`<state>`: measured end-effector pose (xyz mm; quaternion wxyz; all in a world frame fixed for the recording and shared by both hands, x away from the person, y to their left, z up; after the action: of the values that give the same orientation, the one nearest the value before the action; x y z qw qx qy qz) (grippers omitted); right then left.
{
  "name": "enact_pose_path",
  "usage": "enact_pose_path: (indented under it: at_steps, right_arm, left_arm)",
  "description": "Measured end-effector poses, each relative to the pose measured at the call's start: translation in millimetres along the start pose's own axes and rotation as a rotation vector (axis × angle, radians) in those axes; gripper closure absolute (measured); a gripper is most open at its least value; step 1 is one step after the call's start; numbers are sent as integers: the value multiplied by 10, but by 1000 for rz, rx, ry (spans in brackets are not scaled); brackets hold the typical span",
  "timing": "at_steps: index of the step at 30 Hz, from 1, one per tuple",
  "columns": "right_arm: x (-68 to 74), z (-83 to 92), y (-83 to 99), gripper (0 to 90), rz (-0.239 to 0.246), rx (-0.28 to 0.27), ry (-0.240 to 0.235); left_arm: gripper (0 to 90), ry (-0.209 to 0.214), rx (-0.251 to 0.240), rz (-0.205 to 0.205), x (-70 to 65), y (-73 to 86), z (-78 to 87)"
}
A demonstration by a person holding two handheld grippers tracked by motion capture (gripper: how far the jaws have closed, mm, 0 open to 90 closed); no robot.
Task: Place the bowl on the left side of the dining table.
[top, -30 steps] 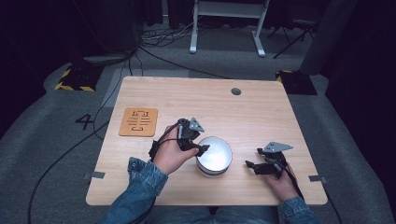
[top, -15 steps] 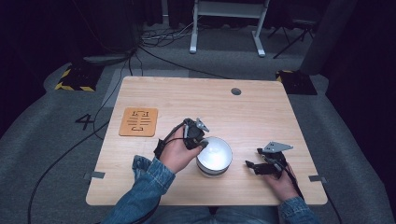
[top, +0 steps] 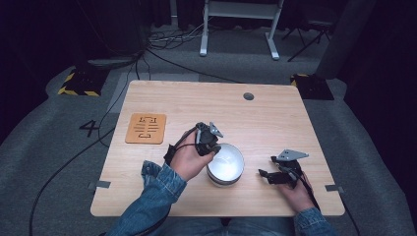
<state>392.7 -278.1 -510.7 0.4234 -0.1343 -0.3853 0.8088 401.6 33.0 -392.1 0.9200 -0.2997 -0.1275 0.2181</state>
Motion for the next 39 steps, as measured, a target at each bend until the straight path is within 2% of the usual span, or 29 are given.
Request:
enact_pose_path:
  at_steps: [1,2,4,5,8,13,29,31,32,35,39]
  right_arm:
    - [0,0,1,200,-1,-1,0]
    - [0,0,1,200,-1,-1,0]
    - [4,1,1,200,-6,0,0]
    - [0,0,1,200,-1,-1,0]
    - [9,2,0,200,-11,1,1]
    - [3,1,1,200,-5,0,0]
    - [8,2,1,200,-10,0,1]
    - [8,3,1,200,-11,0,1]
    - [7,3,1,200,-10,0,1]
    - [-2,0,1,200,-1,-2,1]
    - [7,2,1,200,-11,1,1]
  left_arm:
    - [815,0,0,0,0,0,0]
    - [815,-7,13,-29,8,-5,6]
    - [815,-2,22,-23,-4,-11,20]
    - [815,-5,18,-32,4,-18,32]
    - [815,4,8,-24,0,-33,51]
    - [815,2,3,-50,-18,-92,103]
    - [814,-7,-34,-70,-28,-230,310]
    - [812,7,-33,-67,-26,-247,341]
    - [812,-4,-37,-69,-18,-258,358]
    - [812,-3,-48,-69,-17,-285,393]
    - [812,-16,-58,-72,-15,-324,441]
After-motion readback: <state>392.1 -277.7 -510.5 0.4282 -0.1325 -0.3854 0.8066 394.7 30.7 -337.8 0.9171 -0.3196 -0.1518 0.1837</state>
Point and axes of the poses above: each handheld gripper's, and its own axes: z roughly backward along the jaws, y roughly out of its underside, x roughly to its left, the point moved 1 cm from there along -z, roughly forward along the jaws, and after that the axes turned 10 degrees about -z, right-handed, at the moved point
